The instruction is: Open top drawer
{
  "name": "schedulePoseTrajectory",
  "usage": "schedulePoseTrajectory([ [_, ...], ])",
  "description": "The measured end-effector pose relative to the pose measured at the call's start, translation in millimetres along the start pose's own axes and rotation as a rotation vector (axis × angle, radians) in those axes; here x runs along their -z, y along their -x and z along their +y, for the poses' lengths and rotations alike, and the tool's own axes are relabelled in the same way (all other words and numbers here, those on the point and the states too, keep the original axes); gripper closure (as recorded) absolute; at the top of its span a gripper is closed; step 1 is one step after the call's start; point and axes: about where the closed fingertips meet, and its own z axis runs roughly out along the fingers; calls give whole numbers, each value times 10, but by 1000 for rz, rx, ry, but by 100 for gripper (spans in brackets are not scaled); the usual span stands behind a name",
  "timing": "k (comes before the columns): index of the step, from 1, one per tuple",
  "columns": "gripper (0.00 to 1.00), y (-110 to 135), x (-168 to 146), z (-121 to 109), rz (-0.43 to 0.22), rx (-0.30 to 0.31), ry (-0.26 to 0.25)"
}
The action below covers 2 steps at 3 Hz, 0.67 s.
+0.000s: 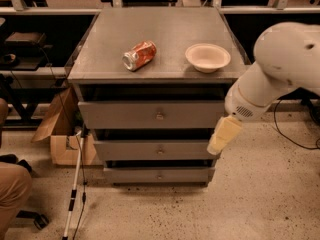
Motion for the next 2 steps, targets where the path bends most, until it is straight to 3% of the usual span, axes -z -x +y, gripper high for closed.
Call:
schedulePoseTrajectory([
  [1, 0, 113, -397, -95, -45, -104, -41],
  [2, 0, 167, -392, -151, -69, -133, -63],
])
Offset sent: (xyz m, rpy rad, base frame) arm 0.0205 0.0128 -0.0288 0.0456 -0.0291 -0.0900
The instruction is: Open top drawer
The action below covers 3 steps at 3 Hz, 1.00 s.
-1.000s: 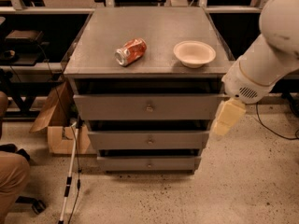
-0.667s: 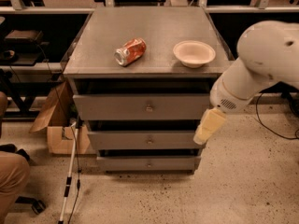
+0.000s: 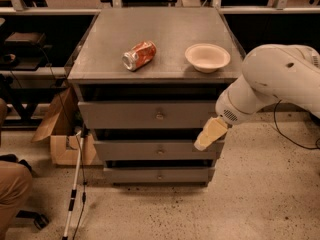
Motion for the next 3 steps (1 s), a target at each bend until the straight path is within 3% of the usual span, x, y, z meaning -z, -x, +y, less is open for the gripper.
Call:
schedulePoseTrajectory([
  [1, 0, 0, 0, 0, 0, 0, 0],
  [2, 0, 58, -43, 12, -34, 12, -9],
  [3, 0, 264, -212, 48, -100, 53, 2],
])
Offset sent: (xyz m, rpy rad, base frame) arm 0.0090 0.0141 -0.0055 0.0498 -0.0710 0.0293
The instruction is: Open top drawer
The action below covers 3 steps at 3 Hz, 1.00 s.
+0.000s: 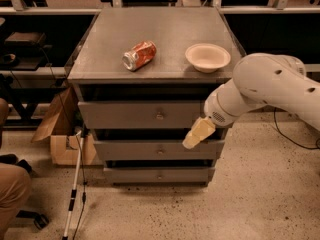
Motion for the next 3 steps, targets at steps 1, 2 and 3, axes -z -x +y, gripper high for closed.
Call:
schedulePoseTrajectory([
  [1, 0, 224, -213, 30, -42, 47, 15],
  [2, 0, 448, -454, 21, -59, 91, 38],
  [3, 0, 773, -1015, -226, -43, 118, 99],
])
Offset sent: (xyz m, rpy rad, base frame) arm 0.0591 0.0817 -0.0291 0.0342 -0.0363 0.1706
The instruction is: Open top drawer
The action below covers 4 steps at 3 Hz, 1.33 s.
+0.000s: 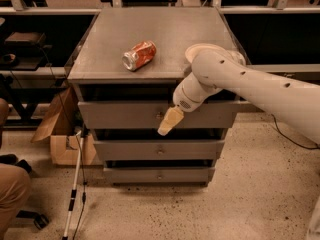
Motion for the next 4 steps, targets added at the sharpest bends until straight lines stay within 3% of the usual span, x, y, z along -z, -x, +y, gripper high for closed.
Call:
schedulePoseTrajectory([
  [2, 0, 6, -214, -141, 12, 18, -9],
  [4, 0, -320, -495, -489, 61, -65, -5],
])
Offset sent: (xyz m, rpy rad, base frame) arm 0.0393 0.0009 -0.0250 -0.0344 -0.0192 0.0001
